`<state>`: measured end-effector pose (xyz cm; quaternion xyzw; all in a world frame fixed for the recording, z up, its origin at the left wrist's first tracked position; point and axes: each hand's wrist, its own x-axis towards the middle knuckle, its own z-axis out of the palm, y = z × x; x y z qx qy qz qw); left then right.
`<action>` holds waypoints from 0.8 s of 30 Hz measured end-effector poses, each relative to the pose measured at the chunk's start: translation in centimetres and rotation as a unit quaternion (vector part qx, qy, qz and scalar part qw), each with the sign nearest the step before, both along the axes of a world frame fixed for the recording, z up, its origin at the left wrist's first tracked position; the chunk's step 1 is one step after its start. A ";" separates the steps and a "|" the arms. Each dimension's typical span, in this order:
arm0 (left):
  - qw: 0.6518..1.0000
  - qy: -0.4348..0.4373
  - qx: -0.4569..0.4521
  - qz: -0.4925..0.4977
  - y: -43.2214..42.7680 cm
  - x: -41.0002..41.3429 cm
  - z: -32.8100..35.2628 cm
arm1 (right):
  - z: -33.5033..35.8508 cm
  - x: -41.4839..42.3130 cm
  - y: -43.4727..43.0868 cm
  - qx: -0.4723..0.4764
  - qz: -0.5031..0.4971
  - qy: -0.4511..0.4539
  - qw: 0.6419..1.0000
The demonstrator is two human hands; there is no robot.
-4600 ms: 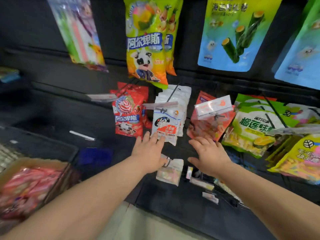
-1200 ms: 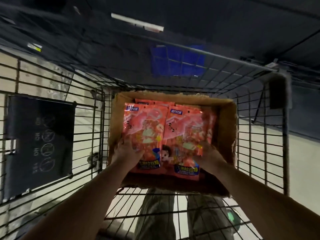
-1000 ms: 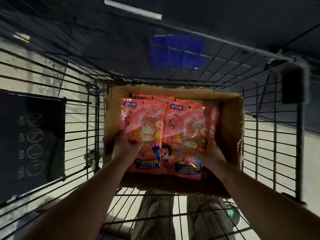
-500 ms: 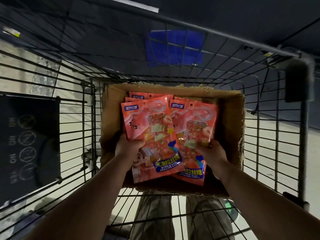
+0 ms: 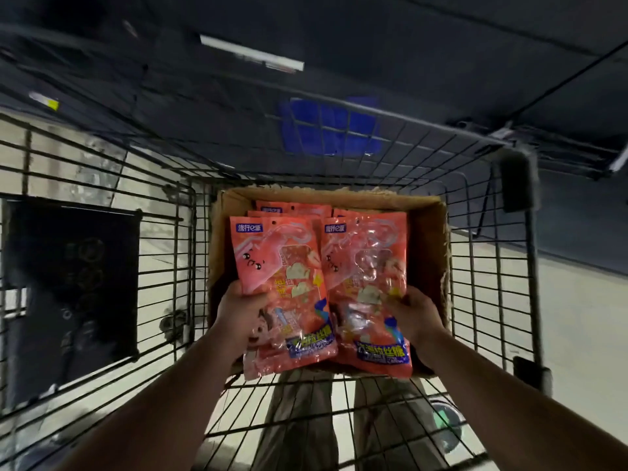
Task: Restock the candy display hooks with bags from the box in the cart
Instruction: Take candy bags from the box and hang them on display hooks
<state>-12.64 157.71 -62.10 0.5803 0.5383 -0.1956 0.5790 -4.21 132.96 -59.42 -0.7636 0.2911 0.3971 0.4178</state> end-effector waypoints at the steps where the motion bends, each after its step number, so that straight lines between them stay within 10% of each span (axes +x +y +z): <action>1: 1.000 -0.011 0.001 -0.007 0.1 -0.1 0.8 | 0.8 0.1 0.0 -0.002 0.000 -0.008 1.000; 24: 0.981 -0.179 -0.025 -0.073 -0.8 4.9 18.9 | 20.0 2.1 -3.6 0.087 -0.112 -0.170 0.975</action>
